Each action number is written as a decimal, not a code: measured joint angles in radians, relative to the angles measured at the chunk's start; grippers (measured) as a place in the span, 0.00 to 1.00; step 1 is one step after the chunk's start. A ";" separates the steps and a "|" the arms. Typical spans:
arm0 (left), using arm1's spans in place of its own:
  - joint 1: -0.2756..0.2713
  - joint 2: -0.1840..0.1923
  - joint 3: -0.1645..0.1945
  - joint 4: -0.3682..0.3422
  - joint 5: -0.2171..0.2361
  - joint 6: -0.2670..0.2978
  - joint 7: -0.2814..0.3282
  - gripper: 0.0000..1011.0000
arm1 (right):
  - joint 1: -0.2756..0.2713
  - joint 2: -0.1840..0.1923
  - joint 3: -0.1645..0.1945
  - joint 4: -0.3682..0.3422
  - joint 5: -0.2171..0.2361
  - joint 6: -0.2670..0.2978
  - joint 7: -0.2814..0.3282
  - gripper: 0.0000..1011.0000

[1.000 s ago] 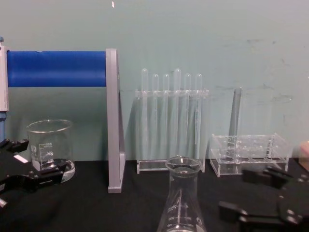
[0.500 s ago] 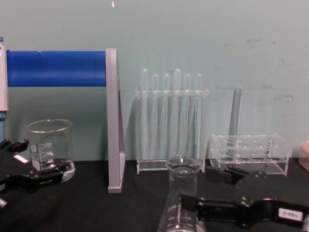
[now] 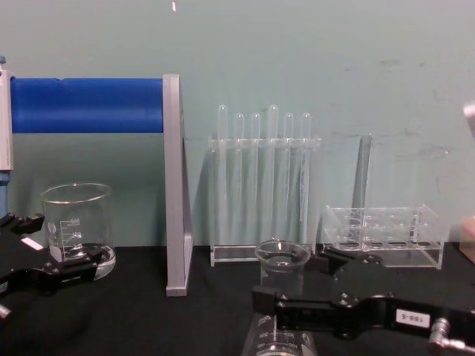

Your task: Grasp the erlenmeyer flask with one hand, shake it three times, then place it back.

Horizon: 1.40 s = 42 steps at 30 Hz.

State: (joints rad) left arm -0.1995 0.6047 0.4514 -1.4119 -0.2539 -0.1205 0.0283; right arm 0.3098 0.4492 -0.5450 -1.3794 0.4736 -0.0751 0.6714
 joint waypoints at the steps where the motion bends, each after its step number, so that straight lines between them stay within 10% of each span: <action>1: 0.000 0.000 0.000 0.000 0.000 0.000 0.000 0.99 | 0.001 -0.001 -0.001 0.002 -0.001 -0.001 0.000 0.99; 42: 0.000 0.000 0.000 0.000 0.000 0.000 0.000 0.99 | 0.016 -0.013 -0.013 0.016 -0.015 -0.001 -0.007 0.99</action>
State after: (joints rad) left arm -0.1996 0.6047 0.4513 -1.4119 -0.2539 -0.1205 0.0283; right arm 0.3261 0.4366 -0.5577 -1.3630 0.4587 -0.0761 0.6639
